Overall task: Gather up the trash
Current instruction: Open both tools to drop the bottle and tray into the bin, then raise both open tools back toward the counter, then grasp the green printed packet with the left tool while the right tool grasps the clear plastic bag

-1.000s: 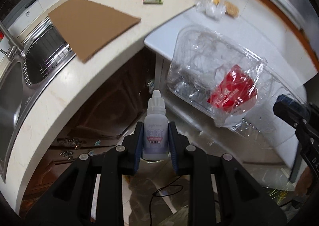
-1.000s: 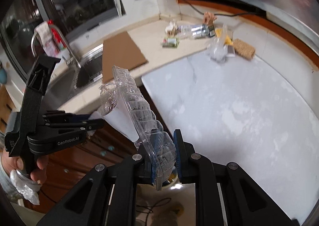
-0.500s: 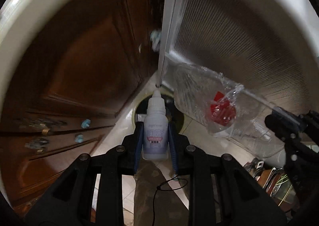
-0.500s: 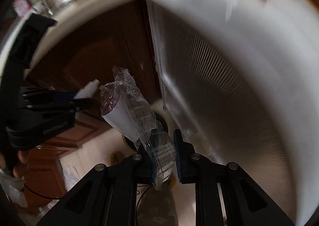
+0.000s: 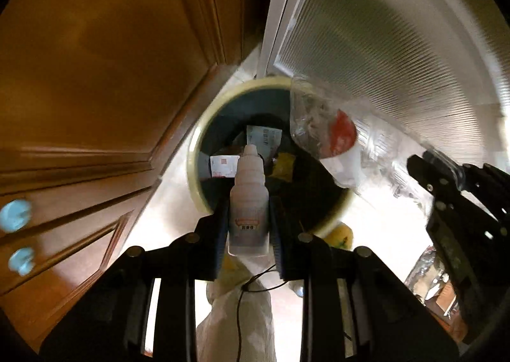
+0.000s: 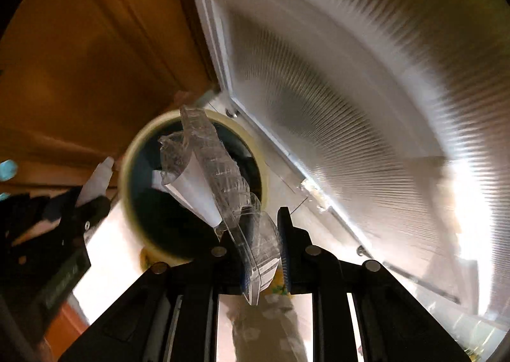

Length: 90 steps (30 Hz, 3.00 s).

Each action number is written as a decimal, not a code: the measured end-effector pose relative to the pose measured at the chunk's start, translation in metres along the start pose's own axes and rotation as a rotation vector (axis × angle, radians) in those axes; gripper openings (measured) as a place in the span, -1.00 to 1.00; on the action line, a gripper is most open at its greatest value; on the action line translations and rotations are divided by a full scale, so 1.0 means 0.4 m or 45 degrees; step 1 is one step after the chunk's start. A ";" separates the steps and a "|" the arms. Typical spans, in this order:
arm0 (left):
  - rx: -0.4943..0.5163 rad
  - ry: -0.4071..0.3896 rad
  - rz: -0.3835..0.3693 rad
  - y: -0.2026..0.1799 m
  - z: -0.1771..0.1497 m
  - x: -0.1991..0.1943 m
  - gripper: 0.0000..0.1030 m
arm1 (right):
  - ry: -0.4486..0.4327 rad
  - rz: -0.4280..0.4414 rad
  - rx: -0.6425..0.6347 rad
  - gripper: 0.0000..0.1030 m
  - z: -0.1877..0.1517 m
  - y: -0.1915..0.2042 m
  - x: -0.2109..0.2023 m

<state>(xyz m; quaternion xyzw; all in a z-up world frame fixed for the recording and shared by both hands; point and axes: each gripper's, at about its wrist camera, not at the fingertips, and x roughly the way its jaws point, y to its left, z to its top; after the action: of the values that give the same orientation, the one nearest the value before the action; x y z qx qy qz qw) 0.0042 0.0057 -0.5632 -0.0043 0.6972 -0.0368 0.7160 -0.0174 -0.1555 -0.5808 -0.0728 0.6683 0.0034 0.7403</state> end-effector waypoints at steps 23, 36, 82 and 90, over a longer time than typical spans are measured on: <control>0.028 0.034 0.018 0.035 0.059 0.234 0.36 | 0.011 0.024 -0.064 -0.05 0.073 0.079 0.188; 0.048 -0.042 0.008 0.014 0.030 0.015 0.36 | -0.027 0.043 0.018 -0.05 0.016 -0.019 -0.028; -0.058 -0.758 0.015 -0.177 -0.070 -1.383 0.36 | -0.833 0.376 -0.046 -0.05 0.058 -0.321 -1.462; -0.060 -0.836 0.057 -0.220 -0.016 -1.549 0.36 | -0.893 0.479 -0.085 -0.05 0.153 -0.430 -1.591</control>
<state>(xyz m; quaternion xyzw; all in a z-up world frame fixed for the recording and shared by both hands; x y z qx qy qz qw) -0.0219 -0.0453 0.0599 -0.0170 0.4298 -0.0015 0.9028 -0.0072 -0.2600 0.0728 0.0325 0.3761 0.1853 0.9073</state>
